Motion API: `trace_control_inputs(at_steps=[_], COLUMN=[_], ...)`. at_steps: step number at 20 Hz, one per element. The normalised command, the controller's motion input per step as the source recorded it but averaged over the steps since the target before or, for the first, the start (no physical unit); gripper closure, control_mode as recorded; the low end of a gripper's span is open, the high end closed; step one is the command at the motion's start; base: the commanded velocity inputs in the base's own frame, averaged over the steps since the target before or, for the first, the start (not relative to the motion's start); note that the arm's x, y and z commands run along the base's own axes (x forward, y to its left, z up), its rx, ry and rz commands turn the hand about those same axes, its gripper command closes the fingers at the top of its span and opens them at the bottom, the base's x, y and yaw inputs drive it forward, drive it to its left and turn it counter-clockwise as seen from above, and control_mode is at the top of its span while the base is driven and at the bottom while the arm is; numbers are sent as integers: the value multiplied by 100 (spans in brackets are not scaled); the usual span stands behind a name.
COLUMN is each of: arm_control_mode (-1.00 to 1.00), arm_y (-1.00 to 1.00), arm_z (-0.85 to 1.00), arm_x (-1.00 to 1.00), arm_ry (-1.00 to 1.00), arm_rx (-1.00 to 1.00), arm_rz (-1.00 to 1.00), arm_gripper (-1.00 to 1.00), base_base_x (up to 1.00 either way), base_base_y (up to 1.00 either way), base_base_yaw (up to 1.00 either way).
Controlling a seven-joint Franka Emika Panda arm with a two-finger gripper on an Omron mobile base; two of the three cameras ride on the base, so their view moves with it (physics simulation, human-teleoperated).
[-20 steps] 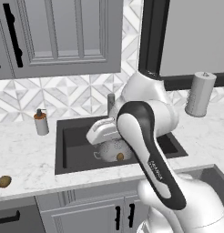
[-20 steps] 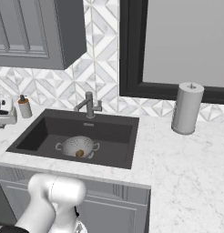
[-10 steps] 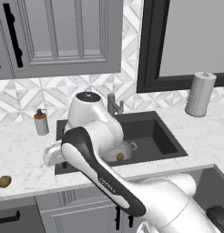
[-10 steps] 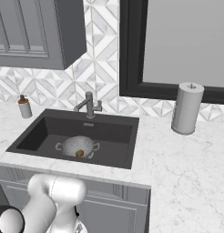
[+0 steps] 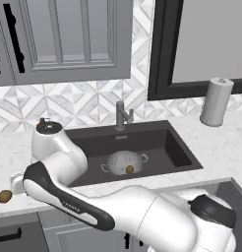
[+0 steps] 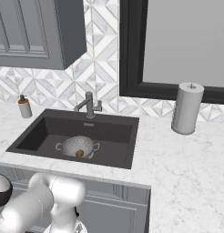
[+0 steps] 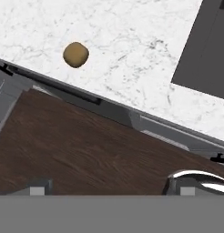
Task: Put the colander in the sink, put the kiwi, kiwi in the colander, and turn on the sink faucet and pour water over the colander.
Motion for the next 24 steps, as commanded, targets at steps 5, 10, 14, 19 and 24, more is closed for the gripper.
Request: trace_control_inputs(at_steps=[5,10,14,19,24], arm_control_mode=[-100,-100,-100,-100,-100], arm_y=[80,64,46,22,23], arm_z=[-37,-27,-32,-36,-38], arm_x=[27,26,34,45,48], arm_ry=[6,0,0,2,9], arm_rx=[-1,0,0,-1,0], arm_rz=[-6,-13,-18,-20,-14], arm_gripper=[-100,-100,-100,-100,-100], base_base_x=[0,0,0,0,0], base_base_y=[0,0,0,0,0], base_base_yaw=[0,0,0,0,0])
